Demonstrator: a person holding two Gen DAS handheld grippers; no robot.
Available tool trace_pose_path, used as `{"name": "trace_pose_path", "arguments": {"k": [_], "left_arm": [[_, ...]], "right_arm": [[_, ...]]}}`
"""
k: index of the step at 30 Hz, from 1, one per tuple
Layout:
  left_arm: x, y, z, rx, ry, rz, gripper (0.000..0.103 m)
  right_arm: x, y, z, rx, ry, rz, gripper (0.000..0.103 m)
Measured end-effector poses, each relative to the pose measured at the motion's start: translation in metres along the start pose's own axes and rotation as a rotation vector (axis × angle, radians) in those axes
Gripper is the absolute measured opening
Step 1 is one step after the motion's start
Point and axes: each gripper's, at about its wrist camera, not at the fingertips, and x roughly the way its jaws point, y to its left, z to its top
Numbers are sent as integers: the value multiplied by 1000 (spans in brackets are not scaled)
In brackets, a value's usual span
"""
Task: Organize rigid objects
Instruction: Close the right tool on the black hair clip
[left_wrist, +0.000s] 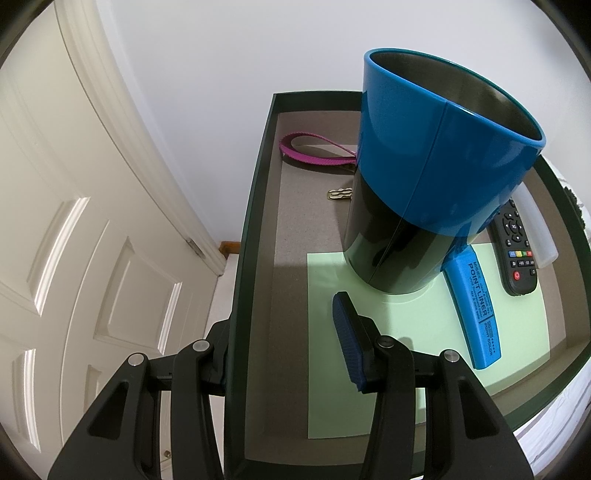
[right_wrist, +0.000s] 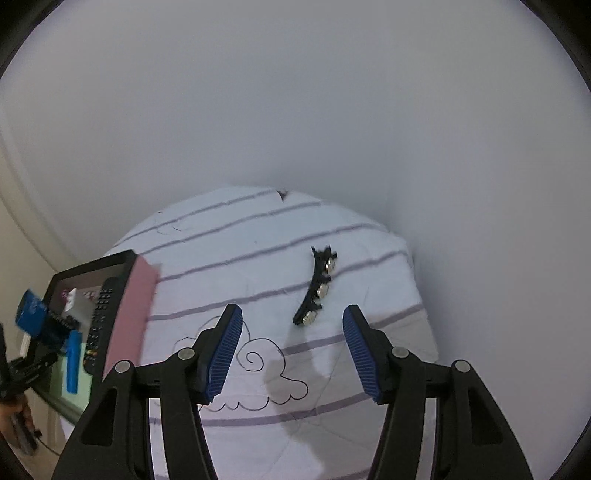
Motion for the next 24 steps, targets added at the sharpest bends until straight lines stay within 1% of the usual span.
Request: {"name": "trace_pose_path", "arguments": {"k": [2, 4, 10, 13, 18, 19, 20, 21, 22, 23, 24], "left_arm": [[0, 1, 0, 0, 2, -1, 46], [0, 1, 1, 0, 4, -1, 46], [0, 1, 1, 2, 4, 2, 46], [1, 2, 2, 2, 4, 0, 46], [1, 1, 2, 7, 4, 3, 46], [1, 1, 2, 7, 3, 3, 46], [1, 1, 2, 8, 2, 4, 46], [1, 0, 1, 8, 1, 4, 46], [0, 0, 1, 9, 0, 5, 46], [0, 0, 1, 9, 1, 4, 46], [0, 0, 1, 8, 1, 3, 46]], "right_arm": [[16, 3, 0, 0, 16, -32, 58], [33, 3, 4, 23, 27, -37, 58], [80, -4, 11, 39, 82, -129, 58], [95, -5, 13, 49, 96, -142, 58], [112, -1, 12, 21, 119, -191, 57], [112, -1, 11, 12, 113, -192, 55], [113, 0, 12, 7, 111, -186, 46], [113, 1, 12, 4, 111, -176, 40], [112, 1, 12, -4, 111, -173, 36], [112, 2, 12, -13, 112, -175, 27], [112, 3, 12, -26, 112, -178, 23]]}}
